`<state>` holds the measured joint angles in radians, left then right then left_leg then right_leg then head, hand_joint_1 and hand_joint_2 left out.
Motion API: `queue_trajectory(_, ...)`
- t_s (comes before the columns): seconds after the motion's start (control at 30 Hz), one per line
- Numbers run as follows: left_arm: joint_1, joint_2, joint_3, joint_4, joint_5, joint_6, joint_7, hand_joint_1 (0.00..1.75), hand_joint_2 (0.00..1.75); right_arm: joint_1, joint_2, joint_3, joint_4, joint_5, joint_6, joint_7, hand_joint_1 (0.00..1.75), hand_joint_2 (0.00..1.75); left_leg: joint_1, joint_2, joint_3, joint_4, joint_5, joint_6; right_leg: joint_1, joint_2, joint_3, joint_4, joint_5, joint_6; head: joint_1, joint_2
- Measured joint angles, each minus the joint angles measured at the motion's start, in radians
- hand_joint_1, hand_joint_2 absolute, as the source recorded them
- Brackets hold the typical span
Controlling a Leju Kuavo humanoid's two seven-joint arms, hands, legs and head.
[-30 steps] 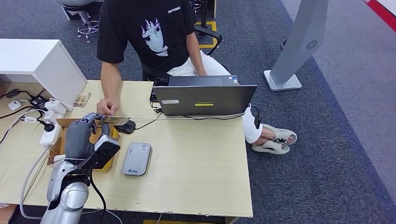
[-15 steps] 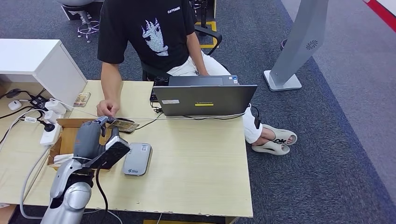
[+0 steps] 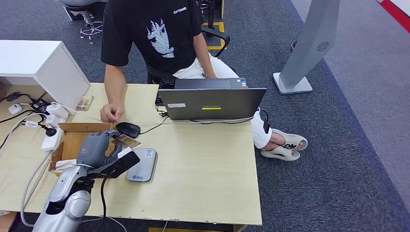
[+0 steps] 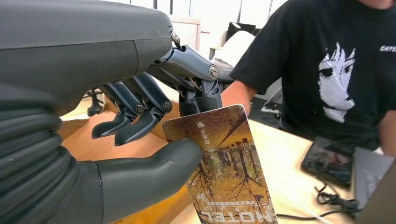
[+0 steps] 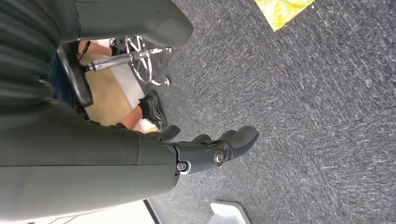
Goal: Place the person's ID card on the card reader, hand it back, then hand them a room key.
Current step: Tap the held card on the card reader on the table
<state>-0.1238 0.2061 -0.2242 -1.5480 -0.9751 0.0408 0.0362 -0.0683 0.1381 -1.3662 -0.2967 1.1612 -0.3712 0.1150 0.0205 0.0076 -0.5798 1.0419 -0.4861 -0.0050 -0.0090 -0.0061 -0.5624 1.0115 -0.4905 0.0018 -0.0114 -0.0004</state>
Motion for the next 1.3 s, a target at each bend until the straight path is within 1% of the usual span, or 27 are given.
queue_trajectory(0.17, 0.0, 0.011, -0.009, 0.045, -0.023, -0.002, 0.006, 1.75, 1.75, 0.0, 0.0, 0.0, 0.001, 0.002, 0.0, 0.001, 0.0, 1.75, 0.0, 0.0, 0.0, 0.0, 0.0, 0.0, 0.0, 0.0, 0.0, 0.0, 0.0, 0.0, 0.0, 0.0)
queue_trajectory(0.37, 0.0, 0.013, -0.021, 0.118, -0.046, -0.002, 0.018, 1.75, 1.75, 0.0, 0.0, 0.001, 0.003, 0.006, -0.002, 0.005, 0.0, 1.75, 0.0, 0.0, 0.0, 0.0, 0.0, 0.0, 0.0, 0.0, 0.0, 0.0, 0.0, 0.0, 0.0, 0.0)
queue_trajectory(0.73, 0.0, -0.007, -0.05, 0.214, -0.05, 0.012, 0.014, 1.75, 1.75, -0.002, 0.0, 0.003, 0.008, 0.015, -0.001, 0.003, 0.0, 1.75, 0.0, -0.001, 0.0, 0.0, 0.0, 0.0, 0.0, -0.002, 0.001, 0.0, 0.0, 0.0, 0.0, 0.0)
queue_trajectory(1.0, 0.0, -0.015, -0.058, 0.241, -0.051, 0.018, 0.008, 1.75, 1.75, -0.002, 0.0, 0.005, 0.009, 0.018, -0.002, 0.002, 0.0, 1.75, 0.0, -0.002, 0.001, 0.0, 0.0, 0.001, 0.0, -0.002, 0.002, 0.0, 0.0, 0.0, 0.0, 0.0)
queue_trajectory(1.3, 0.0, -0.017, -0.058, 0.237, -0.046, 0.054, -0.006, 1.75, 1.75, -0.001, 0.0, 0.006, 0.009, 0.014, -0.003, 0.002, 0.0, 1.75, 0.0, -0.002, 0.001, 0.0, 0.001, 0.001, 0.0, -0.002, 0.002, 0.0, 0.0, 0.0, 0.0, 0.0)
